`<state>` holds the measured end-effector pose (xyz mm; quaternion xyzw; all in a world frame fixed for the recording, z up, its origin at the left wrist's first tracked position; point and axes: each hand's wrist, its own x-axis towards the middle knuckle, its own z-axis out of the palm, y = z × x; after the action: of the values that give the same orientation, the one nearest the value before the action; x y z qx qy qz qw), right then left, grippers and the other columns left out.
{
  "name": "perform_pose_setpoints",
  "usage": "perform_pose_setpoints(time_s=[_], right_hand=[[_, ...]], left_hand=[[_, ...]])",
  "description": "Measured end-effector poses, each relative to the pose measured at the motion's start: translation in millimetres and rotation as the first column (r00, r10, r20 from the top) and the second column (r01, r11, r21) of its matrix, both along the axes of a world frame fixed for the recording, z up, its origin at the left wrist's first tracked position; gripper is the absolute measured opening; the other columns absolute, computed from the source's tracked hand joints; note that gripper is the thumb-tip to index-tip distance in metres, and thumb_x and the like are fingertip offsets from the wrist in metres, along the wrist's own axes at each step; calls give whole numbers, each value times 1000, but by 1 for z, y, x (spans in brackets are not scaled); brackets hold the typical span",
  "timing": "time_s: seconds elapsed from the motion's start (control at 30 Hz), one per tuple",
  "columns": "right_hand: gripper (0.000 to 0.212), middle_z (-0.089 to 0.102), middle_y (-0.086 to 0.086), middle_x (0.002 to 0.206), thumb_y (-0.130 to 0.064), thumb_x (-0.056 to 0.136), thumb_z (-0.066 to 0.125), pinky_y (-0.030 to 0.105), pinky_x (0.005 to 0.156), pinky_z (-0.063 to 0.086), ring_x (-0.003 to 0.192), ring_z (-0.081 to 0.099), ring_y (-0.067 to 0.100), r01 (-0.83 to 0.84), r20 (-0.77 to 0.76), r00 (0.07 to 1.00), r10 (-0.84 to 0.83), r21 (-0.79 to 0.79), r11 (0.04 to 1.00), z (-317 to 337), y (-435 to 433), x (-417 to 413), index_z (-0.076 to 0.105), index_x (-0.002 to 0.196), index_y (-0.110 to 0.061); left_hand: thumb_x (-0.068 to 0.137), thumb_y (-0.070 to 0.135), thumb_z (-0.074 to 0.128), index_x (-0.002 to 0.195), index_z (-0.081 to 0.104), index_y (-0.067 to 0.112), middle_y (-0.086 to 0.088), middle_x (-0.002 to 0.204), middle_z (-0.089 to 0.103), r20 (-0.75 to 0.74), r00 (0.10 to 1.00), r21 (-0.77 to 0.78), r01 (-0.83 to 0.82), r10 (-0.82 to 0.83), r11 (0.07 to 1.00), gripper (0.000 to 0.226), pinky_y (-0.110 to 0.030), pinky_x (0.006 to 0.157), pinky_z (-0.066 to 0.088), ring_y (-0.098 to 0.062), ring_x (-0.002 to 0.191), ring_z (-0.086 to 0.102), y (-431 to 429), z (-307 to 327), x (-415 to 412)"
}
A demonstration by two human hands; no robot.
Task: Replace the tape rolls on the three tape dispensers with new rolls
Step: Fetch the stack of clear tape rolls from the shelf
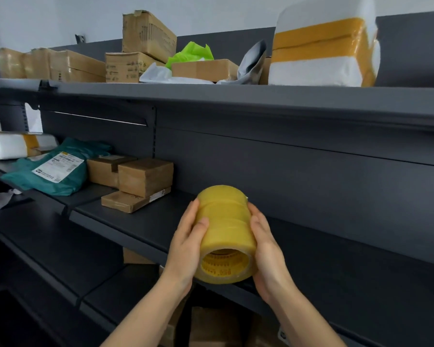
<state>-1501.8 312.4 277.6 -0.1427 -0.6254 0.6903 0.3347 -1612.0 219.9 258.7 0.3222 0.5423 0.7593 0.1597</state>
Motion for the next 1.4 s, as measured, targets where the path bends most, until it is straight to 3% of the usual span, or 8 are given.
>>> perform_pose_setpoints(time_s=[0.27,0.4,0.67,0.77,0.9,1.03,1.23,1.4], right_hand=[[33,52,-20,126,-39,100,39,37,83,55,110,59,14,141,8,990,-141,-33,990,-24,-70,79,47,126,-57],[33,52,-18,129,-36,99,40,33,81,52,111,58,13,237,28,971,-236,-41,971,-40,-105,125,50,123,-58],[30,55,-12,132,-42,98,44,48,94,53,116,59,19,427,85,903,-420,-87,900,-60,-153,226,50,121,-61],[30,54,-10,134,-43,97,46,48,97,51,118,57,19,519,92,854,-512,-80,851,-65,-166,266,51,120,-61],[34,54,-16,128,-35,101,38,33,84,51,112,58,12,629,92,777,-623,-52,776,-69,-183,326,49,123,-58],[34,52,-16,127,-35,101,38,30,79,51,110,57,13,730,124,683,-720,-75,679,-73,-201,400,47,127,-55],[44,53,-10,133,-53,82,44,38,89,53,113,58,16,841,184,539,-822,-67,537,-80,-238,533,47,126,-59],[32,51,-11,130,-49,94,47,48,96,51,113,57,20,909,198,416,-887,-95,405,-85,-275,646,48,124,-61]], left_hand=[[79,51,52,125,42,64,22,148,33,-46,997,-9,57,-58,998,49,-48,111,34,-12,136,37,-62,-23,78],[80,49,50,128,40,61,26,147,32,-60,991,-28,121,-122,992,50,-45,113,33,-4,135,35,-90,-36,121],[78,51,56,125,43,64,26,147,35,-3,939,-31,344,-344,938,51,-46,113,33,-6,137,35,-113,-58,209],[79,49,55,127,43,62,28,146,35,-13,915,-38,402,-402,915,51,-46,113,32,-5,137,35,-115,-63,246],[77,51,56,124,46,63,28,146,35,-1,871,-39,491,-491,870,50,-45,113,32,-3,136,35,-115,-68,303],[77,51,57,123,46,65,28,145,36,38,790,-37,612,-611,790,50,-48,110,36,-8,135,37,-117,-74,376],[77,49,57,121,46,66,25,146,36,82,653,-53,757,-753,651,49,-50,109,37,-14,134,39,-126,-82,510],[74,51,59,119,50,64,25,146,38,96,554,-39,833,-827,553,48,-48,113,32,-9,136,37,-142,-93,628]])
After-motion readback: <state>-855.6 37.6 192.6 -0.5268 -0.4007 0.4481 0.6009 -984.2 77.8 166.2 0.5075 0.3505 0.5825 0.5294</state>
